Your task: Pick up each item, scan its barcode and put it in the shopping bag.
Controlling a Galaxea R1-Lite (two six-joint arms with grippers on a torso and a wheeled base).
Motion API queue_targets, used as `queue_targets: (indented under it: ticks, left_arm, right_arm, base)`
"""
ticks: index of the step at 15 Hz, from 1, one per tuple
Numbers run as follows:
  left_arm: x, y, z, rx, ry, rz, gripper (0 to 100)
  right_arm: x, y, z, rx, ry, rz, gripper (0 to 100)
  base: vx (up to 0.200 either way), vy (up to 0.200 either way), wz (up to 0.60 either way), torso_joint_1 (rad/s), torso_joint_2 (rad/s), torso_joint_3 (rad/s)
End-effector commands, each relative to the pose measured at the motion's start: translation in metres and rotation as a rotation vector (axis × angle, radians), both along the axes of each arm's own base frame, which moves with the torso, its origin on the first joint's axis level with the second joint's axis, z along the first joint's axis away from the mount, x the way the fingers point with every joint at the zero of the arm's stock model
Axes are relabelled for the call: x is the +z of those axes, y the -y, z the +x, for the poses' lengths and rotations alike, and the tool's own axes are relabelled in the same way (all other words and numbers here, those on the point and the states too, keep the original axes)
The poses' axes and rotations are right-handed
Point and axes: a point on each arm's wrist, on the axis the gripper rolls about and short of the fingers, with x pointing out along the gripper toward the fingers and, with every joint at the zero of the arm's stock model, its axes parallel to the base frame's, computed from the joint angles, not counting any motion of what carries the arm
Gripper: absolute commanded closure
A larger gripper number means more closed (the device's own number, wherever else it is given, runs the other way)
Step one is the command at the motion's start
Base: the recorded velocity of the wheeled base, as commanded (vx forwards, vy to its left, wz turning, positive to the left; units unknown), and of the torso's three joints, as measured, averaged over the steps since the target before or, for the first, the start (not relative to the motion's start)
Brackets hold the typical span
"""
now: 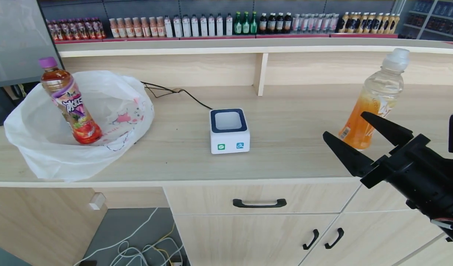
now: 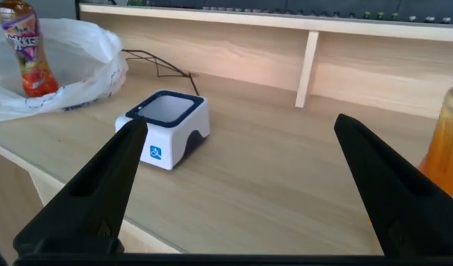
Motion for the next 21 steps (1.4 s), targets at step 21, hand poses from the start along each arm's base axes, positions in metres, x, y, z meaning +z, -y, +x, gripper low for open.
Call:
queue_targets:
  ticks: [21]
  left_arm:
    - [0.0,0.0,0.0,0.0,0.0,0.012,0]
  right_arm:
    - [-0.012,0.037,0.058,-0.234,-0.048,-0.016,0]
  base:
    - [0.0,-0.038,0.0,0.0,0.0,0.0]
